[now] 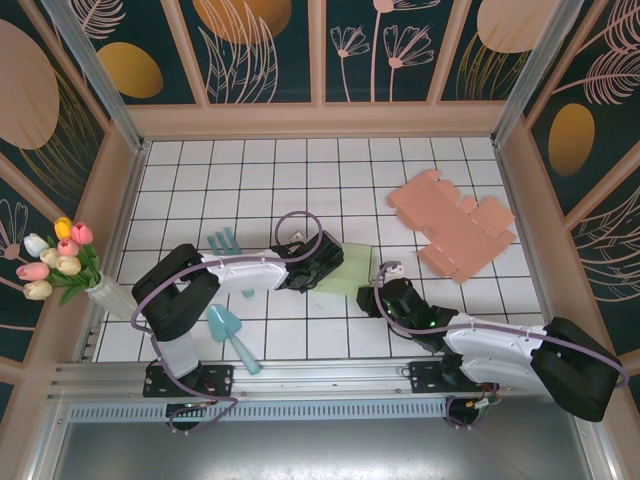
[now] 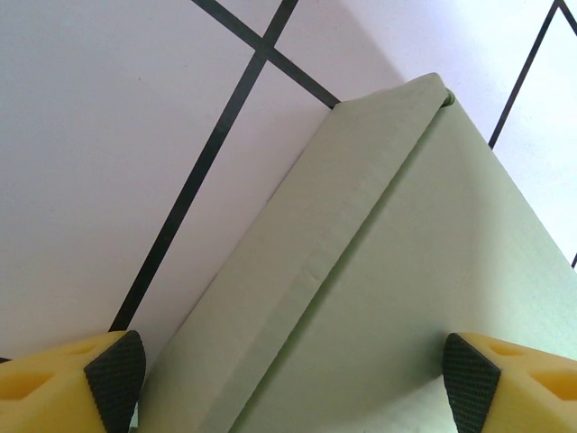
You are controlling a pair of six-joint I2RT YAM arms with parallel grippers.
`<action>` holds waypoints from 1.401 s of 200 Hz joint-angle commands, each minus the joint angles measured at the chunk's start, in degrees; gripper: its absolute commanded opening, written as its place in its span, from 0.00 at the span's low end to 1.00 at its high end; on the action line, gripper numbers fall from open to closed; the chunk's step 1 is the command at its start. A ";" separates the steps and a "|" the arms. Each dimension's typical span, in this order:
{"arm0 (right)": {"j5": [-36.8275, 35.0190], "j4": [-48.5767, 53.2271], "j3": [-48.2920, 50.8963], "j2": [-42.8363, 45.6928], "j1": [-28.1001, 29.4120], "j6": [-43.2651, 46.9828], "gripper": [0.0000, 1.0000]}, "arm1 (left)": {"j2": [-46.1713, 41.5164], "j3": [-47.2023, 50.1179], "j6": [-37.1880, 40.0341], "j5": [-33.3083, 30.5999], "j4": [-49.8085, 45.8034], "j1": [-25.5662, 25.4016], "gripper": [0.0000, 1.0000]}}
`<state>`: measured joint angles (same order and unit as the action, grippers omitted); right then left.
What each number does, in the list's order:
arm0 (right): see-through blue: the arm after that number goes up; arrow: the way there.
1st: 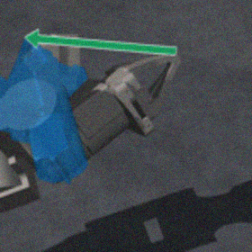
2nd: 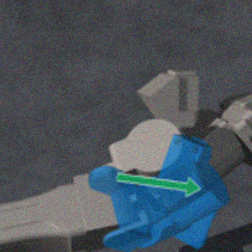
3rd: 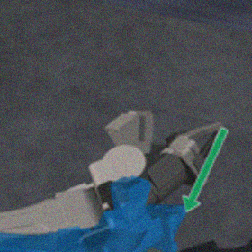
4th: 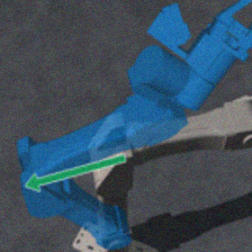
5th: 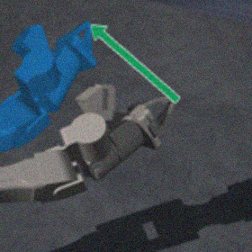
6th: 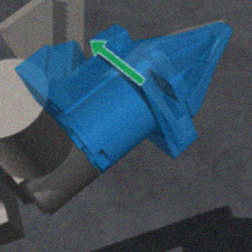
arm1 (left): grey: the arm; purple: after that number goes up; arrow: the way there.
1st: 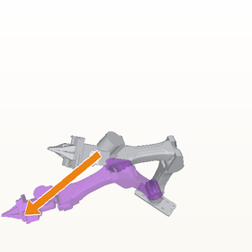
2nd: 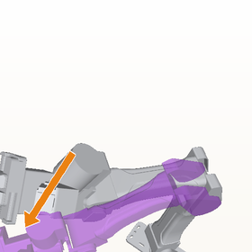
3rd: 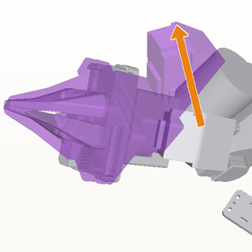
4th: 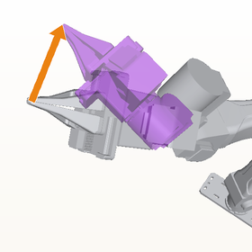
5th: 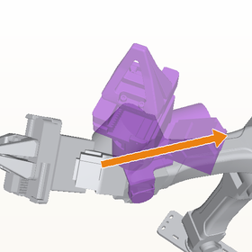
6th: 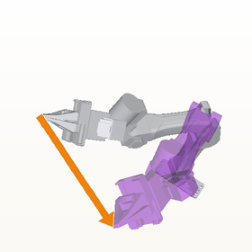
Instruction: Fold the paper box
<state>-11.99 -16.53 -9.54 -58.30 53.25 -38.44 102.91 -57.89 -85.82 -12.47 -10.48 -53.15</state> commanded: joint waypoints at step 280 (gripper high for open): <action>-9.69 -14.04 2.14 -11.51 0.47 6.17 0.31 | 3.91 3.04 -0.59 -0.04 -4.39 0.62 0.86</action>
<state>-18.94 -26.20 -7.75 -68.53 53.36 -34.48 102.91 -57.32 -86.30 -12.86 -9.47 -53.12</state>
